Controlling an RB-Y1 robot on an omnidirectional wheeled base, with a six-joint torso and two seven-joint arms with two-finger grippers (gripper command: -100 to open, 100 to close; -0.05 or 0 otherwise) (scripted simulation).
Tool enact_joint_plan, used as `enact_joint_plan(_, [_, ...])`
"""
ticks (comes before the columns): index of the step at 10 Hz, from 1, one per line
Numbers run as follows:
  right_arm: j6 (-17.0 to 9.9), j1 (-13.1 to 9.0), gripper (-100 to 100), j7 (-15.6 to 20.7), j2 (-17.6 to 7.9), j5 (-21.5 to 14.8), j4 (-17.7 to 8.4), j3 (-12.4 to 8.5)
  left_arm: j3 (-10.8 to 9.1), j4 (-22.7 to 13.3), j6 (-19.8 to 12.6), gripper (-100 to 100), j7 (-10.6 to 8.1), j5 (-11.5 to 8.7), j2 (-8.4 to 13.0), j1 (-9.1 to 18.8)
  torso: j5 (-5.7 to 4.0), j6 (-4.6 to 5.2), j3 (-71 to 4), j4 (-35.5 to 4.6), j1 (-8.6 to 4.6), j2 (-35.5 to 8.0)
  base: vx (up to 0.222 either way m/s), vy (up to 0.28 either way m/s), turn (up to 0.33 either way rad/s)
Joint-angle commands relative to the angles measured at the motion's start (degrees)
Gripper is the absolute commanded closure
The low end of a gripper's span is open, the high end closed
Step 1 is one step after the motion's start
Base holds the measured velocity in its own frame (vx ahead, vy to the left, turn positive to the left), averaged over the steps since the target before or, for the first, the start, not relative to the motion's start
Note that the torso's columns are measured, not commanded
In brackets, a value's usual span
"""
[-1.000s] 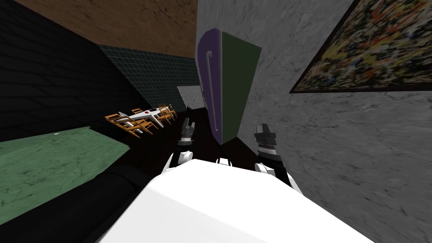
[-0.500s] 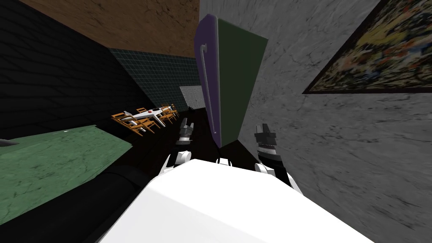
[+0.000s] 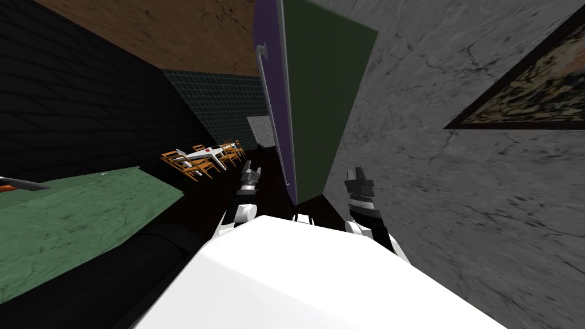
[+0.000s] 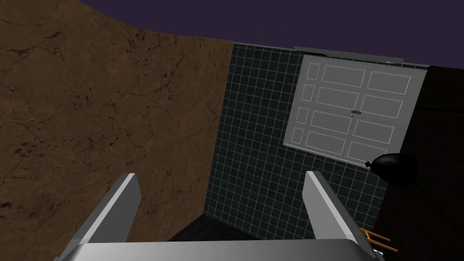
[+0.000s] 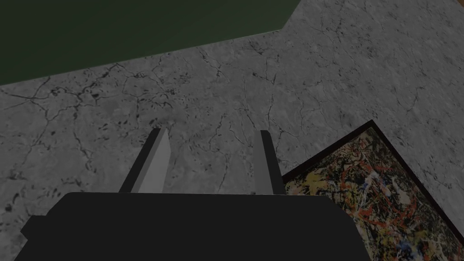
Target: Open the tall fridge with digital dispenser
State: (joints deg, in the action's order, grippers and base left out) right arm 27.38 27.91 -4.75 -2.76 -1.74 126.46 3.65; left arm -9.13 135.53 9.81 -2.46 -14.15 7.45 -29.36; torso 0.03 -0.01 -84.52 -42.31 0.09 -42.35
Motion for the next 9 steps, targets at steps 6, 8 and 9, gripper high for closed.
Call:
enact_joint_plan(6, [0.00,-0.01,0,0.00,0.00,0.00,0.00,0.00,-3.39,0.77,-7.42,-100,-2.11,-6.21,0.00,0.09,-0.02,0.01,-0.08,0.04,-0.05,0.13,0.157,-0.133,0.091])
enact_joint_plan(8, [0.00,0.00,0,0.00,0.00,0.00,0.00,0.00,-4.35,0.94,-9.49,-100,-2.70,-7.95,0.01,0.10,-0.05,0.01,-0.16,0.08,-0.16,0.24,0.206,-0.151,0.105])
enact_joint_plan(9, [0.00,0.00,0,0.00,0.00,0.00,0.00,0.00,-4.81,1.02,-10.50,-100,-2.99,-8.81,-0.09,0.11,-0.02,0.01,-0.08,0.04,-0.06,0.11,0.173,-0.146,0.096])
